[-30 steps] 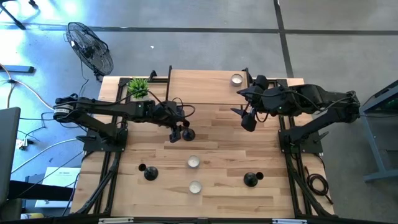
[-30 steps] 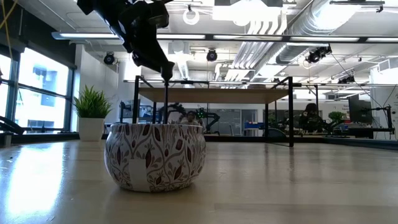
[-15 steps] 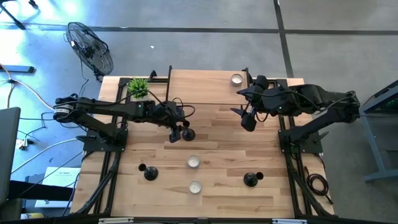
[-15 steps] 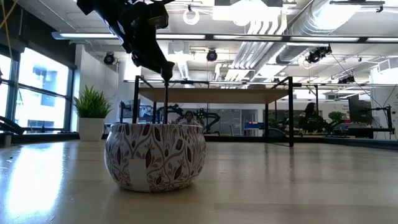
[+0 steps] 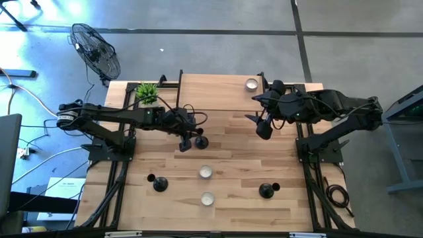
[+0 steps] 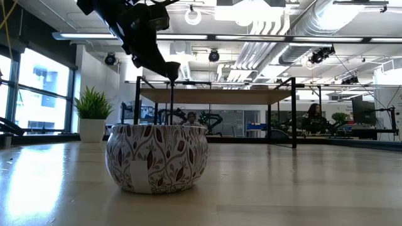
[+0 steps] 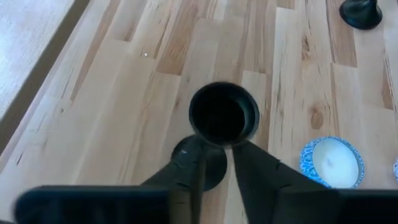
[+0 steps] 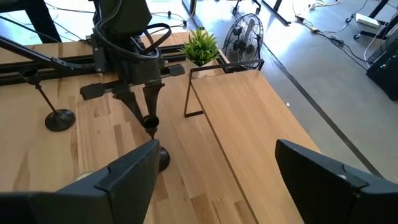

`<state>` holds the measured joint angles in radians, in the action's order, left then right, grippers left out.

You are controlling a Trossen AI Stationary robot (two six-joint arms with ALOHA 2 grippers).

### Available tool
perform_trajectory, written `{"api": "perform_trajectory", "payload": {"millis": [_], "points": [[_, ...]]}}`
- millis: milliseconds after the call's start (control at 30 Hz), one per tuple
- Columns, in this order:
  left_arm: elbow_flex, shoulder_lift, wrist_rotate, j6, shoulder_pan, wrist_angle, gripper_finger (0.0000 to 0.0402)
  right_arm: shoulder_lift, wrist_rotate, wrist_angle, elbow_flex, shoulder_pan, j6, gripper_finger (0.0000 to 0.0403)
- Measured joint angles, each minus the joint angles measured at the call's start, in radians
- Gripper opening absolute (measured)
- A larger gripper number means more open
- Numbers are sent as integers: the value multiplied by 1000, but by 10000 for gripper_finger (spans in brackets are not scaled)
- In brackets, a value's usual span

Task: Pick & Place candle stick holders
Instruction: Put the top candle holder on the shelf

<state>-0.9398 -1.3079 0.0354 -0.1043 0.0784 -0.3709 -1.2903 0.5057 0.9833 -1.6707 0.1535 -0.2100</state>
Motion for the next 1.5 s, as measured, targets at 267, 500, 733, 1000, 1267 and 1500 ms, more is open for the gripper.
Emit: {"api": "perform_trajectory", "payload": {"millis": [267, 500, 733, 1000, 1267, 1500], "points": [[0, 0, 1, 22, 0, 1, 11, 0, 0, 0, 0, 0, 0, 312], [0, 0, 1, 22, 0, 1, 2, 0, 0, 5, 0, 0, 1, 312], [0, 0, 1, 22, 0, 1, 1, 0, 0, 4, 0, 0, 1, 312], [0, 0, 2, 21, 0, 1, 0, 0, 0, 4, 0, 0, 2, 312], [0, 0, 2, 21, 0, 1, 0, 0, 0, 4, 0, 0, 8, 312], [0, 0, -12, -19, 0, 5, 0, 0, 0, 7, 0, 0, 4, 312]]}}
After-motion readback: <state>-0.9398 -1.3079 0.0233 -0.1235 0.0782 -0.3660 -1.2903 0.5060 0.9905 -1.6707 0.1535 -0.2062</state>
